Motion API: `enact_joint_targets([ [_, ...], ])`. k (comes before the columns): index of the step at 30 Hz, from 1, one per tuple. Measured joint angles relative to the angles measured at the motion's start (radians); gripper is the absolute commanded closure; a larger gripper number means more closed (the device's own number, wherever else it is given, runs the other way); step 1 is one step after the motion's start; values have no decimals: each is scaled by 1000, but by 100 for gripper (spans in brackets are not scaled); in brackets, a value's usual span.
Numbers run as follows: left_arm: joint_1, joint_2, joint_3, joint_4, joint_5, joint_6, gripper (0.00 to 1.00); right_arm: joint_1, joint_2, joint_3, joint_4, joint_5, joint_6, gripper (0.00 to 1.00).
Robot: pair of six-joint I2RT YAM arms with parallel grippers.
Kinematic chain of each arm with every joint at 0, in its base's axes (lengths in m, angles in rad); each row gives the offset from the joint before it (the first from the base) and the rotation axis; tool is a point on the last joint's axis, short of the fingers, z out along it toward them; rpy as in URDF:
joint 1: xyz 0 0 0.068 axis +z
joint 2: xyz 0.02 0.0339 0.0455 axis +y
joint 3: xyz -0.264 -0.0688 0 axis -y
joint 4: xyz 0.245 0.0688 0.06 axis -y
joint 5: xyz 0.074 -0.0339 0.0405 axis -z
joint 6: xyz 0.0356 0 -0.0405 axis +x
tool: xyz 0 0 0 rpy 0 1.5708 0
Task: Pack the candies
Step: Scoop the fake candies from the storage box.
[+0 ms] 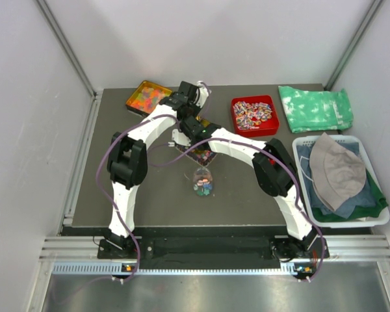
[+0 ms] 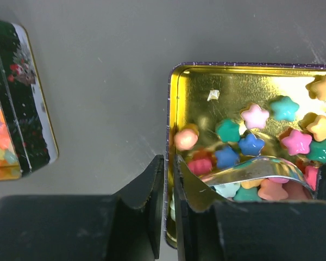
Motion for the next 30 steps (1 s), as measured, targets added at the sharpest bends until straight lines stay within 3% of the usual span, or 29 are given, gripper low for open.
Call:
enact_joint_targets([
  [8,1,0,-10,28,0,39,81,-1,2,0,-9,-1,-19,100],
  [10,1,0,-11,35,0,43,73,-2,3,0,-12,-1,-19,100],
  [14,2,0,-11,51,-3,57,66,-3,3,0,-14,-3,-18,100],
  [30,14,0,-70,139,-113,177,66,-2,4,1,-46,-1,-14,100],
])
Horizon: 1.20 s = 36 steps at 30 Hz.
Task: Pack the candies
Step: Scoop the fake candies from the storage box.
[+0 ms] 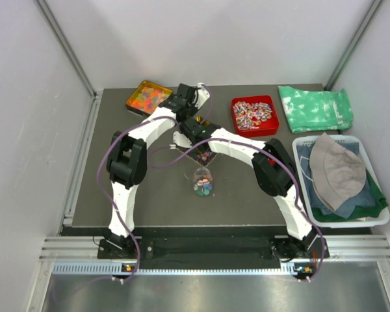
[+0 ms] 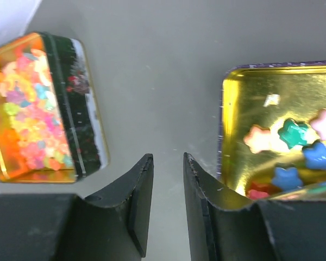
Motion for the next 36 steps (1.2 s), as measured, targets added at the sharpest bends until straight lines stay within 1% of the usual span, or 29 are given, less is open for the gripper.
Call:
enact_joint_targets([
  [8,0,-1,-10,49,-69,59,66,-2,0,0,0,1,1,100],
  [14,6,-41,-83,139,-153,148,66,1,0,0,-6,7,8,100],
  [21,13,-60,-130,200,-221,217,66,3,0,0,-8,11,8,100],
  [29,14,-61,-135,209,-245,224,67,2,0,0,-9,18,17,100],
  [36,19,-61,-135,198,-241,196,68,-5,0,8,-10,14,40,100],
])
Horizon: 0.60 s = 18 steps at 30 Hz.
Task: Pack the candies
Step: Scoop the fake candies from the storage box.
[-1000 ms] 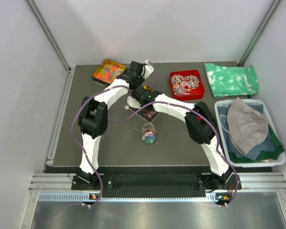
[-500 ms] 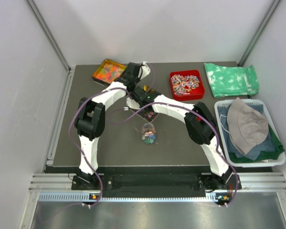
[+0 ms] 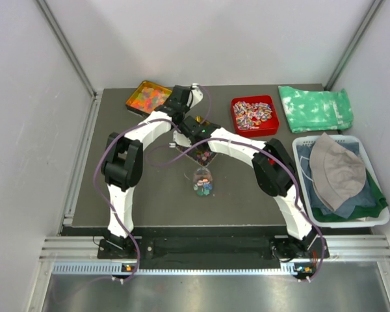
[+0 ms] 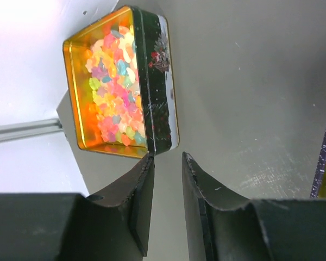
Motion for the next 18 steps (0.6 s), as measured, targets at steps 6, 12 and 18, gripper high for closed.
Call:
enact_joint_targets([
  [6,17,1,0,-27,13,-48,68,-31,-6,13,8,-21,50,100],
  [12,8,7,5,-47,19,-76,68,-61,-42,10,23,-50,82,100],
  [18,11,9,18,-51,19,-95,69,-68,-49,9,15,-79,120,100],
])
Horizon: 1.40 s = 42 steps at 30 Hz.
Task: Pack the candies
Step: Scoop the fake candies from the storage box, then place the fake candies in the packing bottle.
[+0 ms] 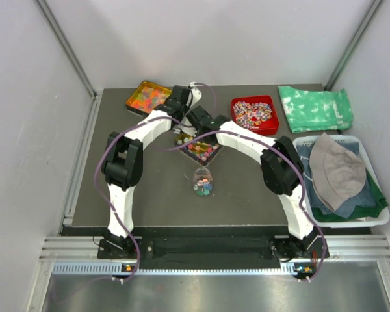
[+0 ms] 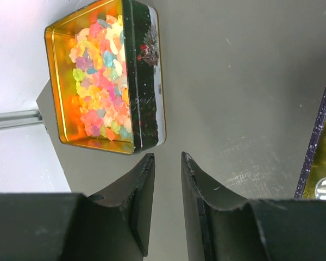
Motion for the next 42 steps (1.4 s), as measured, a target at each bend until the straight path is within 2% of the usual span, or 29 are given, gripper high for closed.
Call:
enact_joint_targets([
  [12,47,113,150,-130,95,-103,68,-2,-79,-65,48,-62,46,100],
  [23,69,120,177,-168,158,-156,68,-2,-119,-135,80,-93,52,100],
  [29,89,133,244,-193,187,-195,68,-3,-140,-205,98,-117,66,100],
  [42,161,168,287,-247,257,-279,68,-40,-313,-301,118,-219,97,100],
])
